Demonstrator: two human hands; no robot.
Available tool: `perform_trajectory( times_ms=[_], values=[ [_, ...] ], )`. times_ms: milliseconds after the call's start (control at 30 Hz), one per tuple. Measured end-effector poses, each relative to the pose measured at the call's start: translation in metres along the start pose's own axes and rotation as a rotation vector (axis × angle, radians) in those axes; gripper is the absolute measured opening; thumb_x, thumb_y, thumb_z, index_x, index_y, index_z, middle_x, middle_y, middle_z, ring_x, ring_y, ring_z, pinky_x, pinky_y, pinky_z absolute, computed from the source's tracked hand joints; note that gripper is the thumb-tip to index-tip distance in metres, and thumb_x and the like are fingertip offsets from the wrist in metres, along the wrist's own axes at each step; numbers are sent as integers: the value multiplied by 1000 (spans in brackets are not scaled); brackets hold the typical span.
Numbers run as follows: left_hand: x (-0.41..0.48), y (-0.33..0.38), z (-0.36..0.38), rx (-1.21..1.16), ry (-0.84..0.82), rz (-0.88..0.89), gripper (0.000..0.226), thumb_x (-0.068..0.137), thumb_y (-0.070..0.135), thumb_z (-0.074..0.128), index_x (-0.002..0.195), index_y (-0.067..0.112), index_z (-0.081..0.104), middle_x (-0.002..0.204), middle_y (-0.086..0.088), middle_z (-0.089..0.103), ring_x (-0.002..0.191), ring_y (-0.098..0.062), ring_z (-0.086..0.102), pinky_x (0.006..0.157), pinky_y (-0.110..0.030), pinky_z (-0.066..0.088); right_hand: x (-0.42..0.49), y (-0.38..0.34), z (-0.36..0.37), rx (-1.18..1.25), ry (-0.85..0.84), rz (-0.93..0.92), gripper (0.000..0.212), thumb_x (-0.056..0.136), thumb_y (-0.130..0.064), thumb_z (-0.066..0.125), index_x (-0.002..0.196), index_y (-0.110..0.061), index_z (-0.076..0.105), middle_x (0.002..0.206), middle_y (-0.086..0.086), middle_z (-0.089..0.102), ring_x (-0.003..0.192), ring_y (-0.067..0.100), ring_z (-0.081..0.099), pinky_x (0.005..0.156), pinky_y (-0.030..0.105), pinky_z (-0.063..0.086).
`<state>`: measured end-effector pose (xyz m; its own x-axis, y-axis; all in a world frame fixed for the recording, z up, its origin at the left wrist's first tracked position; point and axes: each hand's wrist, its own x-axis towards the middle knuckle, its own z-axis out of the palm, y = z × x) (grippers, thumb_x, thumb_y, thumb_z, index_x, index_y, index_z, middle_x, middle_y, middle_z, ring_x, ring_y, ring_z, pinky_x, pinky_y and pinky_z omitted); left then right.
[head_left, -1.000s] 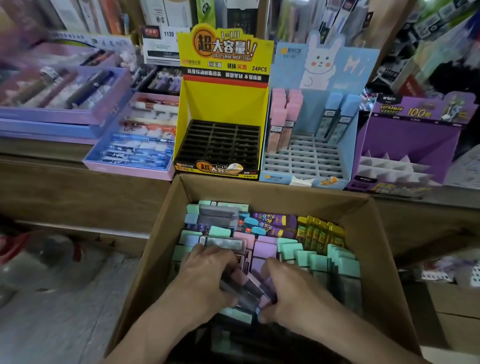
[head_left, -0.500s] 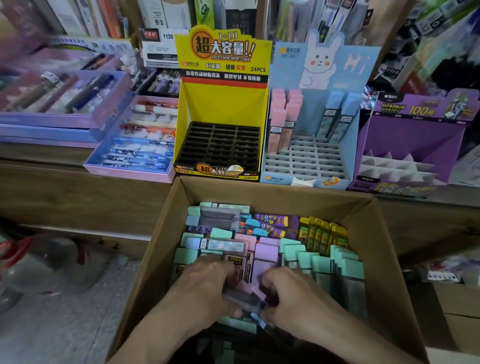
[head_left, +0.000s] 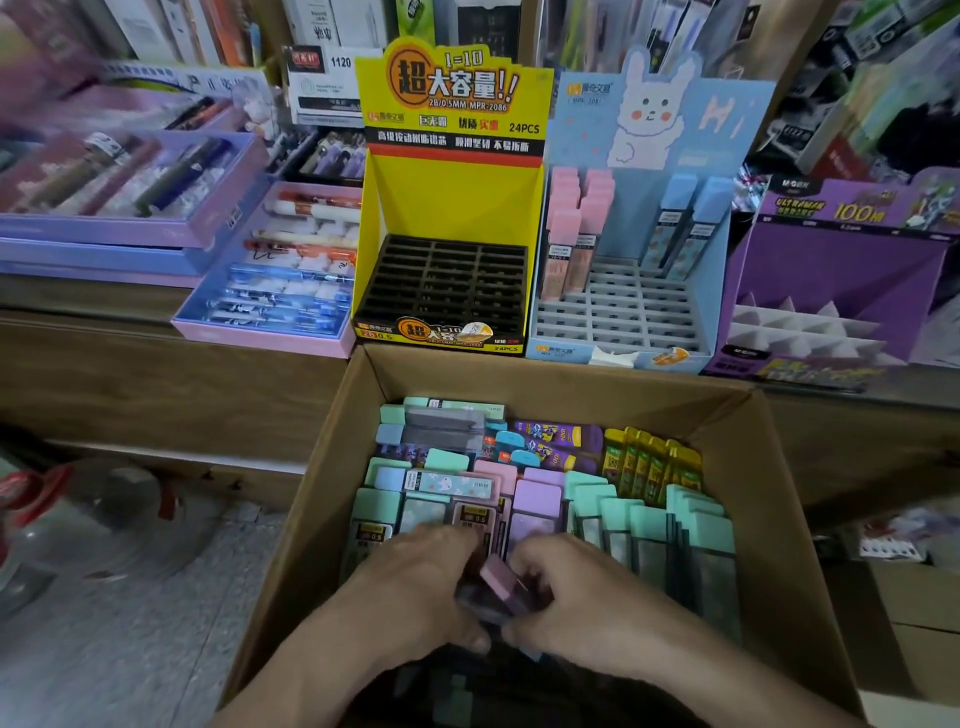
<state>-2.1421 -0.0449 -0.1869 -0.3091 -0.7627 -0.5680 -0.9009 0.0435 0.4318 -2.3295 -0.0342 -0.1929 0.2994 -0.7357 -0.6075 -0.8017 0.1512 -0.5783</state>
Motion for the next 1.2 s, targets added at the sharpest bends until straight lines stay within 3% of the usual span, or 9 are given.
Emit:
perform_trajectory(
  times_ms=[200, 333, 500, 800, 867, 933, 1000, 1067, 1200],
  values=[
    [4, 7, -2, -31, 118, 58, 47, 61, 47, 81, 98, 32, 57, 96, 12, 65, 93, -13, 61, 80, -35, 54, 2, -2, -3, -30, 1, -72, 35, 74, -40, 81, 87, -30, 50, 94, -14, 54, 77, 3, 53, 60, 21, 41],
    [5, 4, -5, -15, 174, 19, 50, 58, 56, 82, 91, 38, 48, 93, 16, 62, 89, -9, 58, 67, -26, 43, 3, -2, -8, 1, 61, -81, 31, 81, -37, 77, 86, -17, 54, 83, -9, 56, 67, 4, 51, 60, 26, 40],
    [4, -2, -8, -213, 120, -6, 46, 50, 62, 84, 81, 37, 59, 74, 14, 64, 70, 0, 59, 56, -21, 39, 0, -4, -26, 148, -3, -16, 29, 79, -30, 78, 95, -9, 65, 79, 8, 65, 69, 11, 56, 65, 33, 42],
    [2, -14, -20, -670, 338, -24, 65, 50, 62, 89, 107, 49, 58, 103, 28, 68, 94, 10, 65, 77, -20, 54, -8, 0, -56, 643, 49, -9, 10, 84, -3, 78, 92, -9, 78, 83, 8, 78, 65, 13, 58, 60, 22, 47],
    [2, -13, -22, -901, 364, -50, 69, 49, 57, 91, 109, 42, 62, 105, 18, 74, 96, 2, 70, 79, -22, 53, -6, 1, -58, 752, 93, 1, 13, 85, -7, 78, 97, -12, 78, 87, 10, 79, 64, 13, 58, 62, 25, 44],
    [3, -11, -23, -1200, 237, -46, 73, 51, 53, 94, 111, 21, 66, 109, -1, 77, 102, -16, 73, 87, -34, 54, -5, 0, -54, 835, 106, 4, 12, 85, -12, 79, 97, -14, 78, 89, 9, 80, 64, 12, 59, 62, 24, 43],
    [4, -7, -21, -1456, 20, 42, 64, 70, 45, 88, 116, 7, 63, 122, -16, 72, 116, -28, 68, 100, -44, 48, -3, -2, -46, 902, 87, -5, 12, 85, -11, 79, 96, -17, 80, 91, 10, 80, 65, 11, 61, 61, 24, 44],
    [5, -4, -18, -1489, -78, 162, 51, 90, 41, 72, 129, 10, 63, 133, -18, 65, 127, -31, 60, 109, -47, 41, -2, -4, -39, 886, 51, -25, 14, 87, -12, 78, 98, -21, 80, 92, 10, 80, 65, 11, 61, 65, 27, 43],
    [12, -5, -15, -1600, 86, 167, 42, 99, 33, 60, 127, 2, 63, 134, -22, 62, 127, -36, 59, 110, -56, 41, -2, -7, -28, 801, -16, -51, 18, 93, -13, 73, 109, -21, 78, 99, 8, 80, 74, 11, 69, 65, 25, 47]
  ],
)
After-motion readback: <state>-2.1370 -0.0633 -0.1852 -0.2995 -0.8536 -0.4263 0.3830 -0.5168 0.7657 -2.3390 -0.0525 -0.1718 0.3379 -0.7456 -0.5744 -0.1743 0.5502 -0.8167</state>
